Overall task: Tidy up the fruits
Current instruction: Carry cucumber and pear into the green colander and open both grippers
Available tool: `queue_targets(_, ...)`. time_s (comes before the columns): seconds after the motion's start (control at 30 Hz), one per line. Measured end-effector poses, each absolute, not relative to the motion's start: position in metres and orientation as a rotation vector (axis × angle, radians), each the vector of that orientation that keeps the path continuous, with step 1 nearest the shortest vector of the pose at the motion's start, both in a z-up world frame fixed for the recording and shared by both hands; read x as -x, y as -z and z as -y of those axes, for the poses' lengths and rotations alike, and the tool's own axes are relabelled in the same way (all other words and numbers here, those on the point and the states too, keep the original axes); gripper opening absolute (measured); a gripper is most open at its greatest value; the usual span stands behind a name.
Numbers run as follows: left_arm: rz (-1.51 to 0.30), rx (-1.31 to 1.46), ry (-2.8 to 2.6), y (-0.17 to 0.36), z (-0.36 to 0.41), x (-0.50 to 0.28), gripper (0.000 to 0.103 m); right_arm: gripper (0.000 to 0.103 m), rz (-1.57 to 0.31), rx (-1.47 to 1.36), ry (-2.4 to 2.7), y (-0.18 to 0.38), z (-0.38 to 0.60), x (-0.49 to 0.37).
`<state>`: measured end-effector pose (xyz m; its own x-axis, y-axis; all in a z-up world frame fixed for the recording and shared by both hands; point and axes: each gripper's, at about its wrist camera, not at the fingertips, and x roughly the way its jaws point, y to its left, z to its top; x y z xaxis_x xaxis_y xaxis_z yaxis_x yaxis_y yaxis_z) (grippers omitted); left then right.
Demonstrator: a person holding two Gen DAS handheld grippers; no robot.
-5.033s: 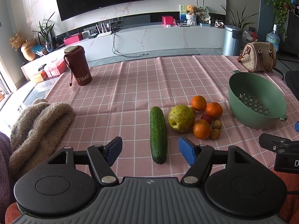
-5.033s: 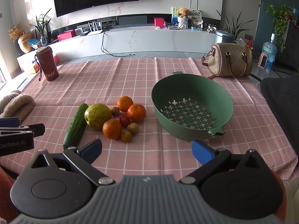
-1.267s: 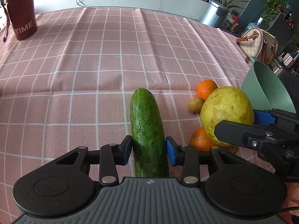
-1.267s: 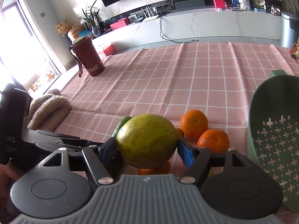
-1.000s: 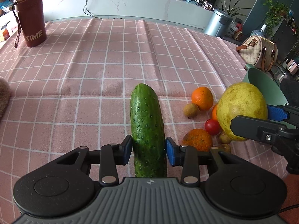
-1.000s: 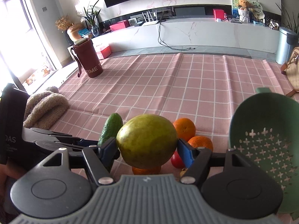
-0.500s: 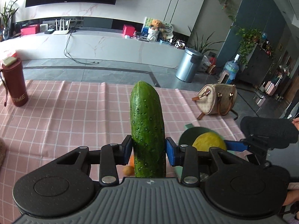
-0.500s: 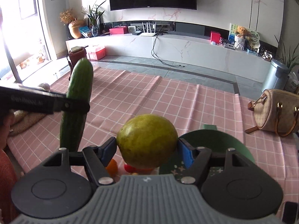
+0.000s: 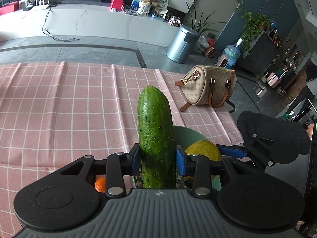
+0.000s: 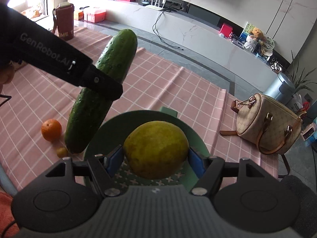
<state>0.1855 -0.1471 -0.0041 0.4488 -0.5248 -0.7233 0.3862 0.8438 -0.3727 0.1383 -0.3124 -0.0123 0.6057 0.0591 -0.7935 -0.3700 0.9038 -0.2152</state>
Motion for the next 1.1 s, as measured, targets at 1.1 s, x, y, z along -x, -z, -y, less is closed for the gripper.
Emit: queue_targets(1.1,-1.117,0.029,0.600,0.065,0.191,-0.207,0.042,0.068,-1.034,0.547,-0.426,0.077,0.301,-0.172)
